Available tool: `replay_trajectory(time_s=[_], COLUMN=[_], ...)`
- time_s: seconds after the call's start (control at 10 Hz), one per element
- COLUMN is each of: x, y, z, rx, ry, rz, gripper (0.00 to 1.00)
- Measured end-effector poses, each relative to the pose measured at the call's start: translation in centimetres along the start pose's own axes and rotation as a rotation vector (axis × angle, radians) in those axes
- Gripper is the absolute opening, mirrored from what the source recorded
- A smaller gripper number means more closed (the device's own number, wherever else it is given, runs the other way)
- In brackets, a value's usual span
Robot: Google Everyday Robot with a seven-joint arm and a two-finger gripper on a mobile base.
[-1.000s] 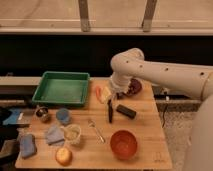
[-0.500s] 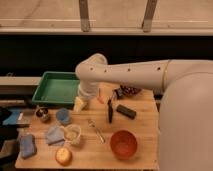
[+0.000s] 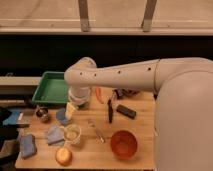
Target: Place towel in tray
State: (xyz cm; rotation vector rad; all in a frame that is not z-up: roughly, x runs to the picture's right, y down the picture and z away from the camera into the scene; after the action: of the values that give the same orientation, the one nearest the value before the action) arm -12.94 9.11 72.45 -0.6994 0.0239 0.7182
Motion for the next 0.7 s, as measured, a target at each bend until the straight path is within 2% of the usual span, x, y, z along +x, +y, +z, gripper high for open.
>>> replay_trajectory(time_s=[0.2, 0.4, 0.7], x=[0.9, 3.1, 2.3], y=[-0.2, -0.4, 0.1], z=[0.0, 0.4, 1.1], rx=[0.004, 0.016, 0.019], ry=[0.005, 0.028, 0.042], rz=[0.021, 0.047, 0.019], gripper=[0.8, 0.8, 0.8])
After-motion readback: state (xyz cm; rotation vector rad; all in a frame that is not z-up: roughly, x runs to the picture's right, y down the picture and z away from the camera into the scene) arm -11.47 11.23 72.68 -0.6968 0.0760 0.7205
